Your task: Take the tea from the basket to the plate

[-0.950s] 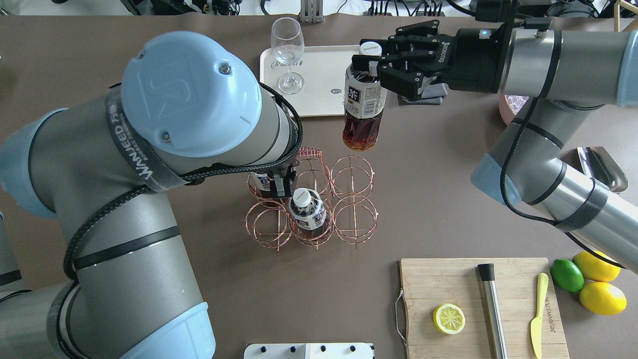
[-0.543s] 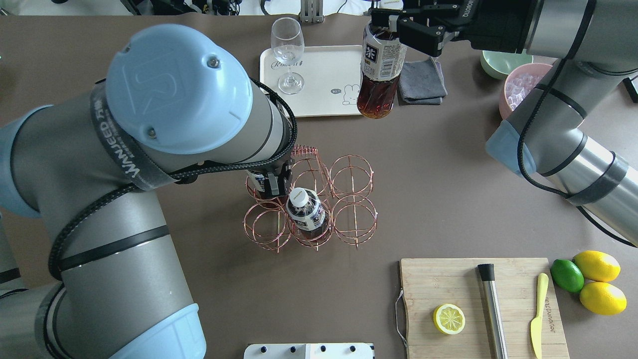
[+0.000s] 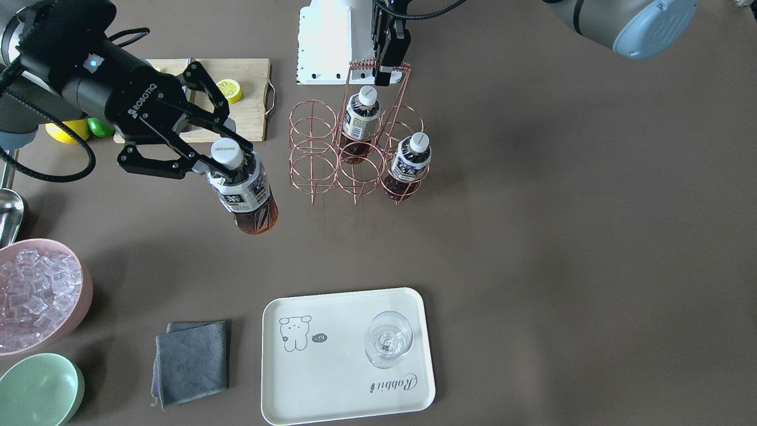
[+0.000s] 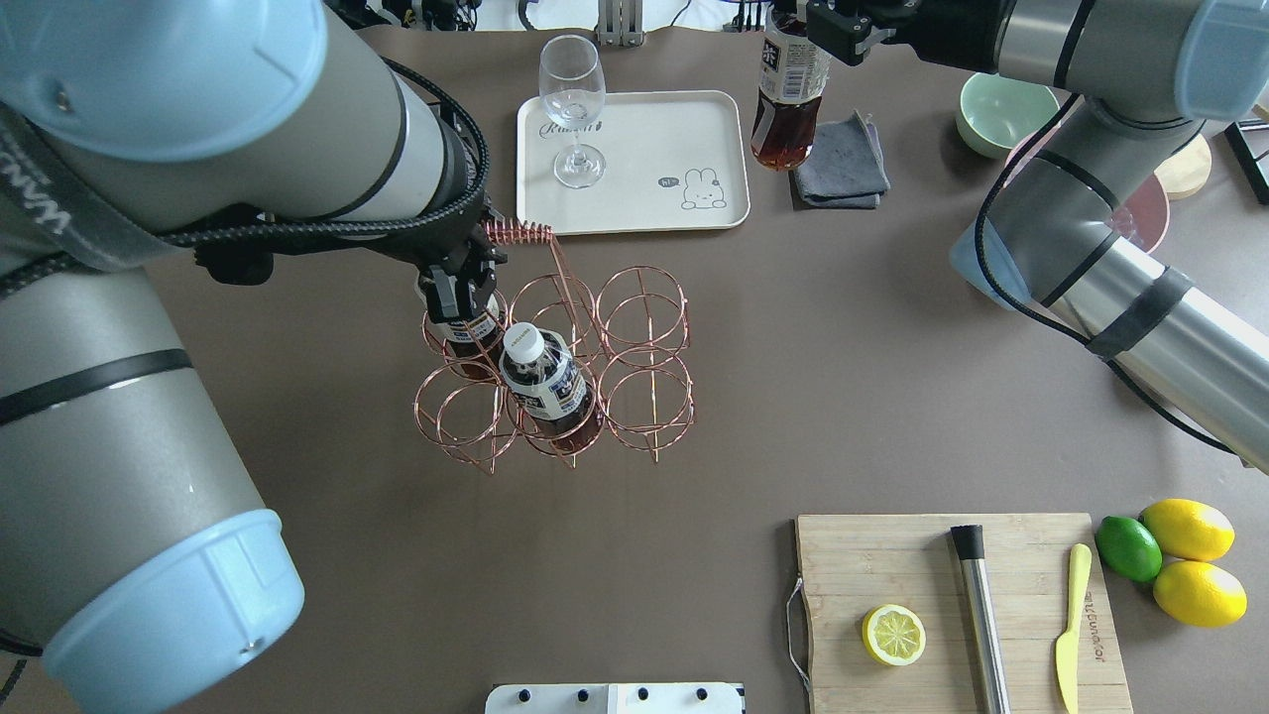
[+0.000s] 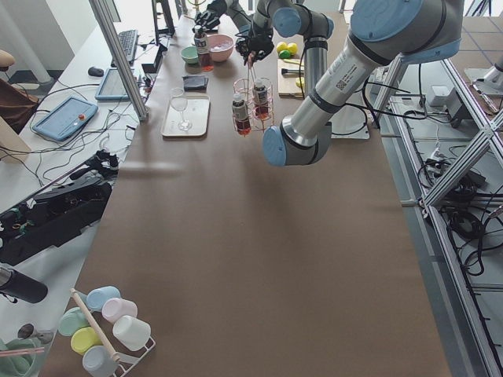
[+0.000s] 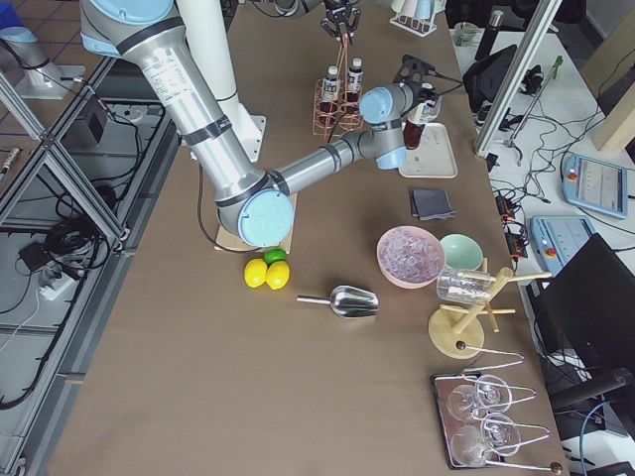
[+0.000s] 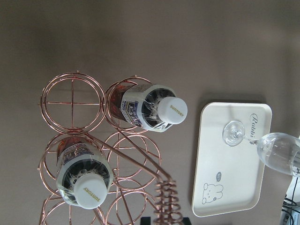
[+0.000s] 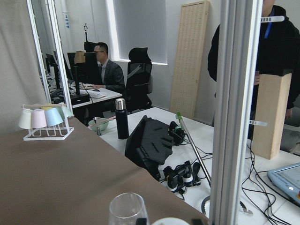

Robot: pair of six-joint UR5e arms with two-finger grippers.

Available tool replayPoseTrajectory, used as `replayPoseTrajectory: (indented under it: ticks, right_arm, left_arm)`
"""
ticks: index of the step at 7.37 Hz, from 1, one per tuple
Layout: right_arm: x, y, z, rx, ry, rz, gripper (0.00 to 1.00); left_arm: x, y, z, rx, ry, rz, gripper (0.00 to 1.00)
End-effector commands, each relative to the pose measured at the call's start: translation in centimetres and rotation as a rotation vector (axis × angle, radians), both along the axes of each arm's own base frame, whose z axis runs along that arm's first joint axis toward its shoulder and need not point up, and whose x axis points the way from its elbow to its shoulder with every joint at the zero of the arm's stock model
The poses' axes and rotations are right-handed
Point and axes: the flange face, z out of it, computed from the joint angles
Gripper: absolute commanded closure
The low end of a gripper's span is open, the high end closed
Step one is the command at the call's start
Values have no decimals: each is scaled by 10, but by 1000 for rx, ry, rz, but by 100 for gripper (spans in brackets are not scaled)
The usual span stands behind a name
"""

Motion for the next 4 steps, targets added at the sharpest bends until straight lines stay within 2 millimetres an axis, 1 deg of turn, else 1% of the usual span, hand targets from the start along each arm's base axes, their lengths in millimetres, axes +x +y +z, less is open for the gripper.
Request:
replayPoseTrajectory:
  ticks: [1, 2, 3, 4]
  right_arm:
    - [-29, -70, 49, -64, 30, 213, 100]
    - [-49, -79, 55, -83, 17, 272, 100]
    - [-71, -77, 63, -111, 13, 322, 100]
    - [-89, -78, 56, -109, -6, 333, 100]
  left_arm:
    - [-65, -48, 45, 17, -72, 14, 100]
    - [-75, -64, 86, 24, -139, 78, 100]
    - [-112, -87, 108, 46, -188, 67, 100]
    - [-150, -107, 143, 56, -188, 66, 100]
